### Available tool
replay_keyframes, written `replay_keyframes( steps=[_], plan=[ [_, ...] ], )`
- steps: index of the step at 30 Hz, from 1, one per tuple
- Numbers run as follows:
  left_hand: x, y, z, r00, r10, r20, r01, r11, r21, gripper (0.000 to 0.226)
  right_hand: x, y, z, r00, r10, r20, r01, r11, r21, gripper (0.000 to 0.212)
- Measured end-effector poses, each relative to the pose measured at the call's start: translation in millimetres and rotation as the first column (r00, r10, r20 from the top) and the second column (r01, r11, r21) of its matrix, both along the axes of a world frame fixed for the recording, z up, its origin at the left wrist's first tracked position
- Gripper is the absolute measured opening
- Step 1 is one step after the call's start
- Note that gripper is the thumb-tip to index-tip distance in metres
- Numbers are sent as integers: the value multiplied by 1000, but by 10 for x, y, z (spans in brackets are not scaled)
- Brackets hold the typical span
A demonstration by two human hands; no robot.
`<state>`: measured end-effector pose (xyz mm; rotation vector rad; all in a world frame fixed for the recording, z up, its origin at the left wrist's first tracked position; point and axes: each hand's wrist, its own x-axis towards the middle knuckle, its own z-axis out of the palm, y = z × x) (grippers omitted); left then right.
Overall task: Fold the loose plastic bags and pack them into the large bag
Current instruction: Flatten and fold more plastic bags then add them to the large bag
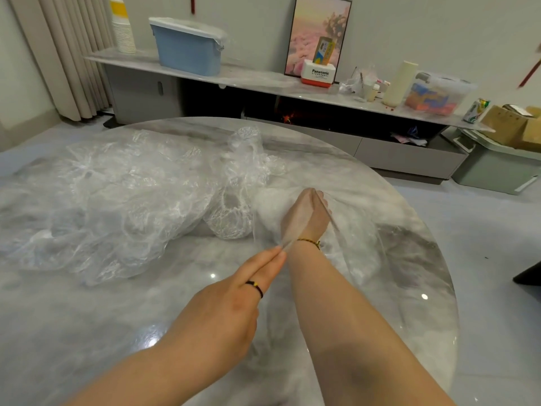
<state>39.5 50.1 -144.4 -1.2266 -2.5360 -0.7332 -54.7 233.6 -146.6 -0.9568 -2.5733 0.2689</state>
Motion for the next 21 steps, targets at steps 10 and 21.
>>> replay_keyframes(
  steps=[10,21],
  plan=[
    [32,92,121,979,-39,200,46,998,-31,93,234,-68,-105,896,435,89,-435,820,372,39],
    [15,69,115,940,-3,342,40,994,-99,87,-190,68,-198,812,132,568,-393,843,368,46]
  ],
)
